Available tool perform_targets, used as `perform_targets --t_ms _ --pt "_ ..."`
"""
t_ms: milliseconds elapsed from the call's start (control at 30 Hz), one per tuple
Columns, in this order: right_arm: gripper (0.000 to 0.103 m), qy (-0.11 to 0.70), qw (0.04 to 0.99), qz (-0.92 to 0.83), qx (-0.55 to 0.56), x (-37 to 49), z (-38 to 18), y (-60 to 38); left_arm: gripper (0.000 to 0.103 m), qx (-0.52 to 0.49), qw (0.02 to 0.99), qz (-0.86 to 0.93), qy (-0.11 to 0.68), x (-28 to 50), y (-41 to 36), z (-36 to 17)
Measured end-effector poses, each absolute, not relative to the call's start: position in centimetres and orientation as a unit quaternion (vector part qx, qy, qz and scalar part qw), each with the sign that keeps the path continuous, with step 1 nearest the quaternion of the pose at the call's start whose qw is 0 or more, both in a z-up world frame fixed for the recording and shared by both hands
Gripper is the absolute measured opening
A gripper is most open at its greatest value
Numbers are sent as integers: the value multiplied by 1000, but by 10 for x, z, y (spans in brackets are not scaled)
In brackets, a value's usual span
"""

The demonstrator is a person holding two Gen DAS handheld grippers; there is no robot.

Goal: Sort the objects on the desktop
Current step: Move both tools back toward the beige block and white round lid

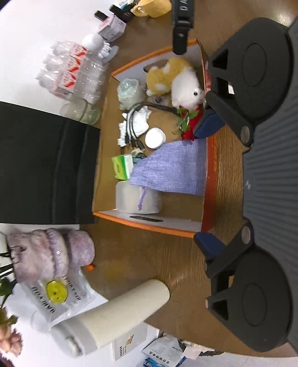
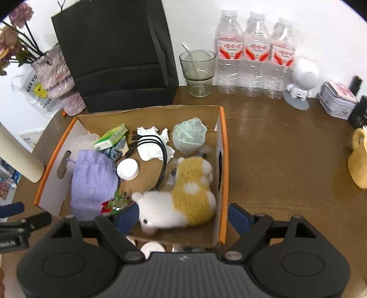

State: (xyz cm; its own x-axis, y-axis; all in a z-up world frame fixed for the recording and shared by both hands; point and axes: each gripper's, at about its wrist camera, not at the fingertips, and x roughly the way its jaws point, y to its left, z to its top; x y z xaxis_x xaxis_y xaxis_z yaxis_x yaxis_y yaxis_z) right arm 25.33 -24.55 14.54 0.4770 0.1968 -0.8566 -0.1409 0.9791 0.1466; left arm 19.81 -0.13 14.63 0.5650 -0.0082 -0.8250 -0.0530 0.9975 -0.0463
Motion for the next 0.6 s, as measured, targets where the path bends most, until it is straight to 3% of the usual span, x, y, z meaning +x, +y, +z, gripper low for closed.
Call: perform_targets --t_ms 100,333,400,600 --pt "86 496 863 96 25 239 156 -245 99 -18 889 12 456 188 -7 162" --pt "87 471 876 106 -1 204 172 -238 100 -20 892 26 451 165 -11 168" --pt "87 449 887 104 -5 193 177 -237 103 -33 908 42 416 152 -10 171" --pt "92 279 956 89 -4 141 188 -237 103 7 971 42 233 102 -20 176"
